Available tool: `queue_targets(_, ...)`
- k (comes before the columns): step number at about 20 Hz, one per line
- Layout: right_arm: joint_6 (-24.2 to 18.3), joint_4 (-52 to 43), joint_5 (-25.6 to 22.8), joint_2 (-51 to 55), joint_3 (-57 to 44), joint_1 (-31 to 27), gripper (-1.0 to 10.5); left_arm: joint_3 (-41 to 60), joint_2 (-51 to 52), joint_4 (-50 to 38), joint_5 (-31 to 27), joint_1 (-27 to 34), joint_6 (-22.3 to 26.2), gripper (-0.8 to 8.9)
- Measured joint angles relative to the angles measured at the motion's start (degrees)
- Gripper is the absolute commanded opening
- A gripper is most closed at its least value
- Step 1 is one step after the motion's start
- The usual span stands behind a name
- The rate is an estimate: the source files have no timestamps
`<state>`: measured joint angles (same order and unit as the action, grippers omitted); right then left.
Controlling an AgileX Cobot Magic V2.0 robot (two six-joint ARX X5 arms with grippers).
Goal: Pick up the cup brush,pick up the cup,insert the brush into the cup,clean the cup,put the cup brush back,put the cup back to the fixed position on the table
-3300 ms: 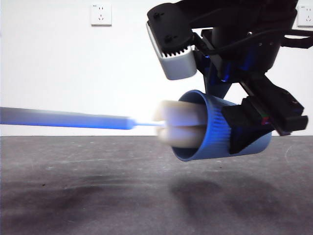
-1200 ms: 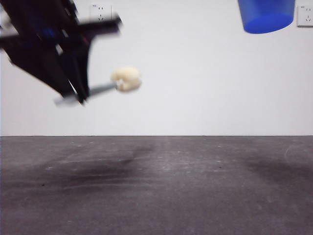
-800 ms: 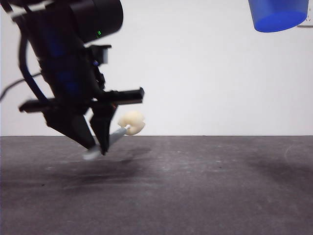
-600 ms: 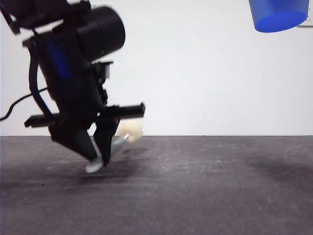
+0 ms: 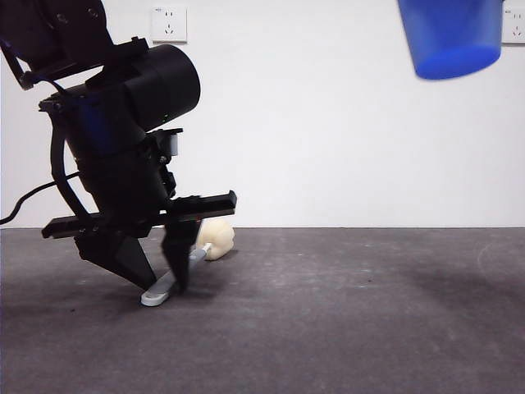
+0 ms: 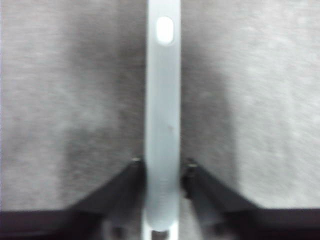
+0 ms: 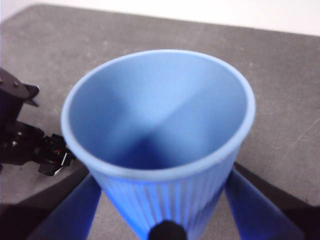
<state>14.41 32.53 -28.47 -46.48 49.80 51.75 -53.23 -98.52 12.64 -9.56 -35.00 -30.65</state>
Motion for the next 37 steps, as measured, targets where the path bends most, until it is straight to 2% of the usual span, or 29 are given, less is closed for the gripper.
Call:
queue_targets(6,0.1,-7.0,0.0,-8.7,0.0,-0.1,-0.2,-0.3,2.0,3.2,4.2,0.0,0.5,4.69)
queue_targets(9,0.1,-17.2,0.4,-12.4,-2.6,-2.7,-0.2,-0.3,6.8,8.2,4.1,0.0,1.6,4.69)
queue_targets(12,-0.8,-27.5,6.1,-15.7,-7.4,-8.2,-0.2,-0.3,14.9,13.4,5.8,0.0,5.0,4.69)
queue_targets(16,-4.0,-37.9,13.8,-22.2,-11.0,-15.1,-0.2,-0.3,29.3,19.9,11.4,0.0,8.6,4.69)
queue_targets(19,-6.5,-44.3,17.1,-28.5,-11.0,-19.4,-0.2,-0.3,39.8,24.4,15.1,0.0,9.7,4.69)
queue_targets(23,-8.0,-52.1,20.9,-37.0,-11.0,-23.6,-0.2,-0.3,48.6,29.5,15.8,0.0,10.1,4.69)
queue_targets(30,-8.7,-62.2,22.9,-48.6,-11.2,-24.8,-0.2,-0.3,51.7,32.9,15.7,0.0,10.3,4.69)
queue_targets(37,-9.4,-63.3,22.5,-50.2,-11.3,-24.6,-0.2,-0.3,51.7,32.9,14.5,0.0,11.8,4.69)
